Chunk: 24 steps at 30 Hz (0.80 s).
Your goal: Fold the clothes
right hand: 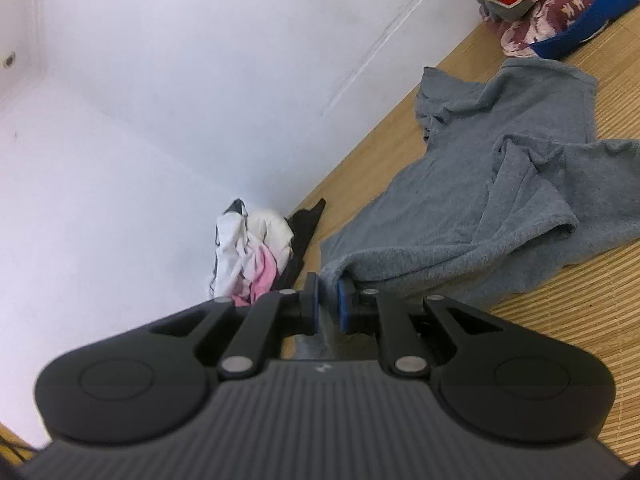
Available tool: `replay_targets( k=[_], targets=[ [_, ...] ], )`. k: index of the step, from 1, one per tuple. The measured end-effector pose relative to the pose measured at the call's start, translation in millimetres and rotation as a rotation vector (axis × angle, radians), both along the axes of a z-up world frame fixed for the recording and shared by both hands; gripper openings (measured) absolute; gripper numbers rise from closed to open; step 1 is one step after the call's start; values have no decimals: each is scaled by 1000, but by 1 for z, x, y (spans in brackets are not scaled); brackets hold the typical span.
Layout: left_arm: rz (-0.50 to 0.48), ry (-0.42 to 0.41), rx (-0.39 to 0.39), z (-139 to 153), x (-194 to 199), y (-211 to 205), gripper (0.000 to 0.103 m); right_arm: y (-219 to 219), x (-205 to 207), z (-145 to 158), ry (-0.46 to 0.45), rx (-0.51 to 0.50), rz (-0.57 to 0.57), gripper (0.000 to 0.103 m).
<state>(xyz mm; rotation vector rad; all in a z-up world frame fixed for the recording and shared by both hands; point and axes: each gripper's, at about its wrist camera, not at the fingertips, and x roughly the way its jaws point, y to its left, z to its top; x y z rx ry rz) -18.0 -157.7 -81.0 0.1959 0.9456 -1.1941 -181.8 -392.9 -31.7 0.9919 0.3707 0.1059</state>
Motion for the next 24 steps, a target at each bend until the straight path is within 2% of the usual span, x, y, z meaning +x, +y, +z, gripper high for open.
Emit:
replay_targets(
  k=[1,2,3,4,6,8,9,10,12,18,21,24],
  targets=[
    [-3,-9,-22,4,-1,-1,50,4,2,1,2,-12,3,13],
    [1,-18,-35,8,0,-1,28,8,4,1,3,-24,6,12],
    [5,-28,-48,12,1,-1,16,11,6,2,-3,-33,10,13],
    [9,-37,-61,16,2,-2,13,13,8,4,-12,-38,14,13],
    [47,-83,-72,31,11,4,12,16,13,7,-31,-40,25,14],
    [100,-143,-88,52,25,13,11,18,19,9,-43,-23,43,19],
    [127,-173,-96,63,32,17,11,20,22,10,-42,-19,39,27],
    [146,-223,-92,74,40,19,11,20,24,9,-29,-21,26,42],
    [183,-322,-84,95,57,23,11,19,26,2,-3,-22,5,55],
    [253,-553,-26,140,95,20,11,-3,35,-32,157,-17,-61,58],
    [255,-595,-8,151,109,17,11,-21,43,-47,242,-39,-100,58],
    [216,-639,26,153,122,8,11,-35,59,-56,300,-63,-105,58]
  ],
)
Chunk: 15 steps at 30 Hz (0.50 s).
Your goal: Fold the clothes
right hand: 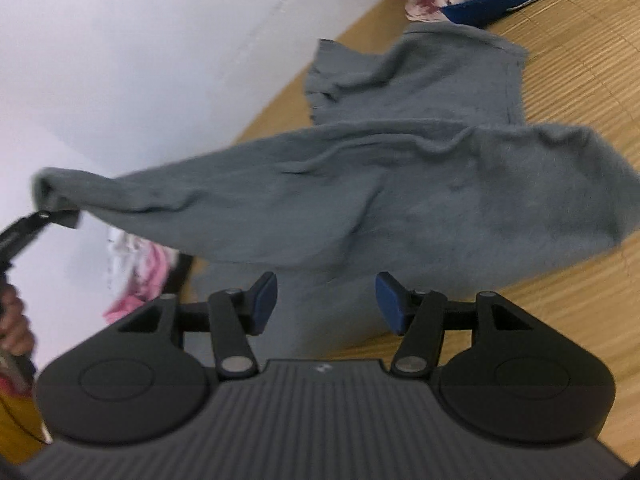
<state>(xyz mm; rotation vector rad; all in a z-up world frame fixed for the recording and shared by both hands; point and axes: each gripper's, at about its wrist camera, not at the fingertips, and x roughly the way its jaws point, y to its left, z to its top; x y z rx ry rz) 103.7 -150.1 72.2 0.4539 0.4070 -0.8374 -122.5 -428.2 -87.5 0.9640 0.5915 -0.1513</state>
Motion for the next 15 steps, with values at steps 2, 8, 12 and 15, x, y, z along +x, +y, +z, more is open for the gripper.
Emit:
replay_targets(
  k=[2,8,12,15],
  targets=[
    [-33,-27,42,1,9,-10,11,-10,13,-4,15,-21,29,58],
    [-173,-134,84,33,18,-63,11,-12,89,-18,53,-39,204,58],
    [-265,-202,59,57,3,-86,12,-8,131,-14,42,-165,141,58],
    [-301,-227,76,53,-9,-90,12,-12,141,-17,55,-207,30,58]
  ],
)
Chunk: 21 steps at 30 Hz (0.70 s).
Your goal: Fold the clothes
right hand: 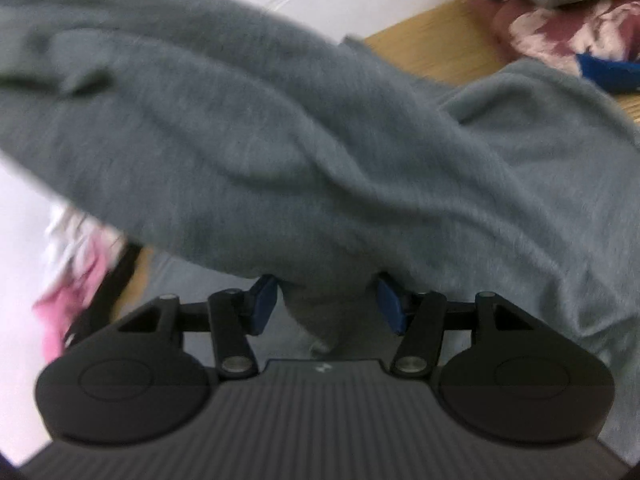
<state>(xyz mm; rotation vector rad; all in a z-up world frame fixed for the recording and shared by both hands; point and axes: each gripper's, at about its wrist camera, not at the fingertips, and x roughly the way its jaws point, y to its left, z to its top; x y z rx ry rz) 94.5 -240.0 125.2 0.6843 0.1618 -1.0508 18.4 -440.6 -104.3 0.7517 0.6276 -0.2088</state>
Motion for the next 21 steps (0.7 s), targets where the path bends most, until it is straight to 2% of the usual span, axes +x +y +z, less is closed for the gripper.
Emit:
replay_targets(
  k=[3,6,9,11,13,16,18,21],
  targets=[
    [12,-18,41,-21,-6,11,12,1,-12,-10,26,51,-14,57],
    [73,19,87,-47,-5,42,12,13,-42,-19,61,58,69,57],
    [138,73,163,-80,0,71,12,27,-88,-19,27,-14,137,57],
    [196,105,223,-104,4,89,12,31,-107,-15,67,-47,172,57],
    [262,149,252,-127,10,105,12,34,-113,2,64,-147,196,58],
    [334,211,240,-147,18,123,12,34,-114,26,48,-325,230,58],
    [368,240,228,-157,22,130,12,32,-94,37,57,-454,271,60],
    [388,259,209,-164,26,137,12,46,-66,39,108,-637,420,61]
  ],
)
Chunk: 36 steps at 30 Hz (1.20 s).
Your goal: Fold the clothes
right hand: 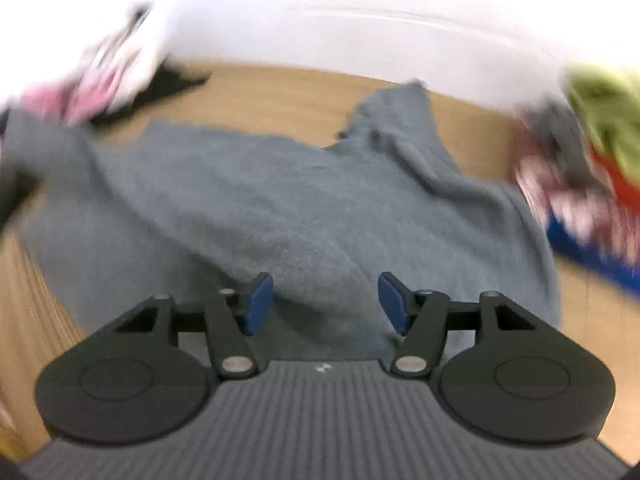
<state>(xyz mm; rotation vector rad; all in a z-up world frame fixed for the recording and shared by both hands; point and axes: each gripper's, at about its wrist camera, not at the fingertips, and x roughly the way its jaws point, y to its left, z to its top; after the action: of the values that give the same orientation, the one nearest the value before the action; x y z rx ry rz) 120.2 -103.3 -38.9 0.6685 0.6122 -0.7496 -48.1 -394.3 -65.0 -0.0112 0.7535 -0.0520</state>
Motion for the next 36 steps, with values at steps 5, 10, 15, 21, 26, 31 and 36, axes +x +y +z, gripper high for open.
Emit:
replay_targets(
  k=[5,10,15,21,26,31,36],
  targets=[
    [-16,-11,-33,7,0,3,12,38,16,-5,33,-221,229,60],
    [-84,-79,34,10,1,-4,13,37,40,-11,53,-260,202,11],
    [-35,-223,153,4,15,-6,14,9,17,30,-53,-156,62,10],
    [144,-135,205,-53,19,36,17,32,-43,33,25,-113,186,11],
    [270,8,227,-105,6,57,17,49,-59,-5,179,-109,192,11],
    [348,9,191,-104,3,62,17,62,-40,-1,85,-302,185,48],
    [321,-44,197,-97,4,64,18,56,-2,-15,109,-418,258,49]
  ],
)
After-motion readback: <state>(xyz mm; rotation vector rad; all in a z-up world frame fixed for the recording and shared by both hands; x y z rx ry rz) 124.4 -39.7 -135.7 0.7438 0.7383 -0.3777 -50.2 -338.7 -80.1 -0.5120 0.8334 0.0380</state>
